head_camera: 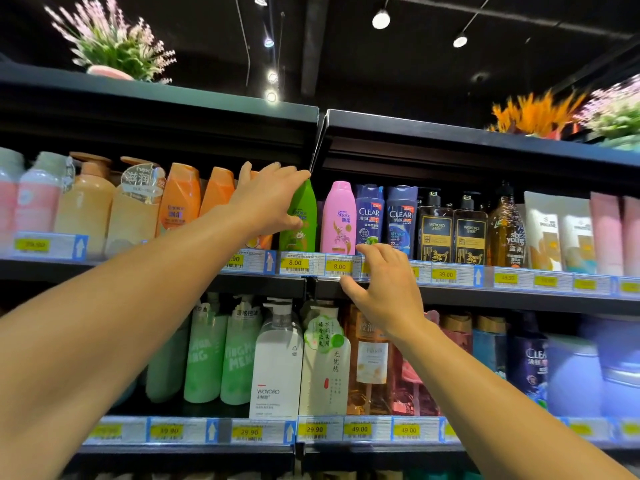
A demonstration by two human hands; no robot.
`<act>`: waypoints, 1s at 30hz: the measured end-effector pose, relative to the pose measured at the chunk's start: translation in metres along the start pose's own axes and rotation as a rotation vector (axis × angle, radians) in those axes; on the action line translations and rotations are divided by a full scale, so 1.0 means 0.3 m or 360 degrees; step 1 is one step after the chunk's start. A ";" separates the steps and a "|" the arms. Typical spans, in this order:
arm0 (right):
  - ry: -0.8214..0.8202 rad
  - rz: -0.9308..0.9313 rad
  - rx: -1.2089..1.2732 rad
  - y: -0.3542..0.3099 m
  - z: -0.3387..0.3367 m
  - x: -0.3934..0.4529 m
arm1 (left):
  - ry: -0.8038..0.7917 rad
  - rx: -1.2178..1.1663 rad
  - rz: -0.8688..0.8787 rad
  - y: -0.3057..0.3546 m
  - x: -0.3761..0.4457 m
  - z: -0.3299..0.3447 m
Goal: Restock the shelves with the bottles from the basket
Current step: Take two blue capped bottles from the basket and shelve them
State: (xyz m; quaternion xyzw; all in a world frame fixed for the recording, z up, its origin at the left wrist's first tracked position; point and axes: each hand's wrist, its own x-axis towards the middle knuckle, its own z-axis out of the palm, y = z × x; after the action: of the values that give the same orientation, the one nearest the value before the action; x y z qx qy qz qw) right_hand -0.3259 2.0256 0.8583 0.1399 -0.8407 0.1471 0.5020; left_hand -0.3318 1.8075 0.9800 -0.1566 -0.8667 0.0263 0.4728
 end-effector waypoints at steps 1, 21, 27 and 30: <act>-0.0005 -0.0002 0.0007 -0.002 -0.008 -0.005 | 0.0032 -0.0004 0.0007 0.008 -0.016 -0.006; -0.0646 0.0027 0.0061 0.149 -0.087 -0.917 | -0.0479 -0.0658 0.0088 0.567 -1.060 0.329; -0.1146 0.0214 0.0086 0.241 -0.082 -1.413 | -0.0925 -0.0833 0.0088 0.825 -1.458 0.457; -0.1338 0.0350 0.0140 0.282 -0.093 -1.643 | -0.1111 -0.0935 0.0132 0.944 -1.633 0.509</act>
State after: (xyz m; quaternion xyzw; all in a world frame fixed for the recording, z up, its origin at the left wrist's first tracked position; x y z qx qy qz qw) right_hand -0.1105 2.1573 0.4255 0.1184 -0.9749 0.1655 0.0909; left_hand -0.1415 1.9470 0.4436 -0.3004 -0.9379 -0.1504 0.0866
